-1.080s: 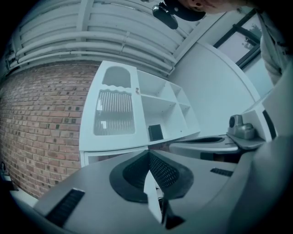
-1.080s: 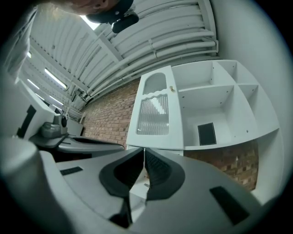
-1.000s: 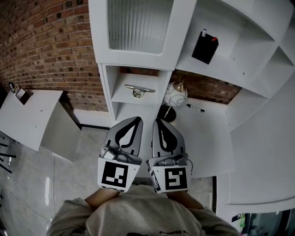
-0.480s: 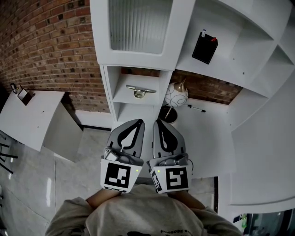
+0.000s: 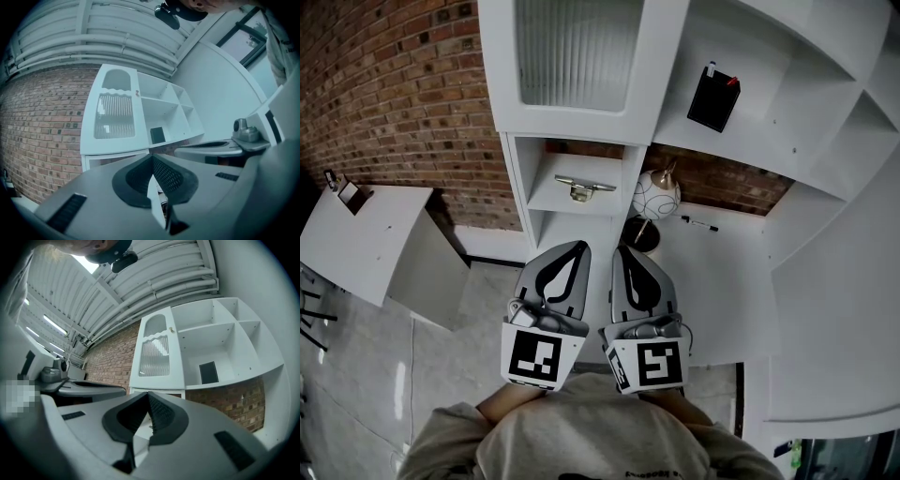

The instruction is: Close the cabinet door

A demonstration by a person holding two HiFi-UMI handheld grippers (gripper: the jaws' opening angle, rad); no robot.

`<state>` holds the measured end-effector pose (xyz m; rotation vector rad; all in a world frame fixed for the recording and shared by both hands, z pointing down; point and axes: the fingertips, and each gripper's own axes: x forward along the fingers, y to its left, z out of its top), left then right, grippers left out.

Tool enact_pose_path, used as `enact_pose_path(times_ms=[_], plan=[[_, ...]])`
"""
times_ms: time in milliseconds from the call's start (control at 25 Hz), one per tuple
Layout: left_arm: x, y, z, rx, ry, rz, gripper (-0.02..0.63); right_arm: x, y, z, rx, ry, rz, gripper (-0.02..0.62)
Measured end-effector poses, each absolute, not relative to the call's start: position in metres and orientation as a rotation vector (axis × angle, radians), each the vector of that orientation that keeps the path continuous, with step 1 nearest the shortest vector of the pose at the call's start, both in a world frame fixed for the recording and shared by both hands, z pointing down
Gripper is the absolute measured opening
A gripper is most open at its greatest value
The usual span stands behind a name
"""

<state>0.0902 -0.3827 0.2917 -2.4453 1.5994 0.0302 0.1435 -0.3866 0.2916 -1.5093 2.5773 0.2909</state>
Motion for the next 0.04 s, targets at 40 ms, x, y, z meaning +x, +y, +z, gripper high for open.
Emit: enact_pose_path(times_ms=[40], plan=[[0.0918,-0.3832,0.2905,-2.443,1.600,0.035,0.008,0.1451,-0.3870,0.2913,-1.505,2.577,0.290,0.018]])
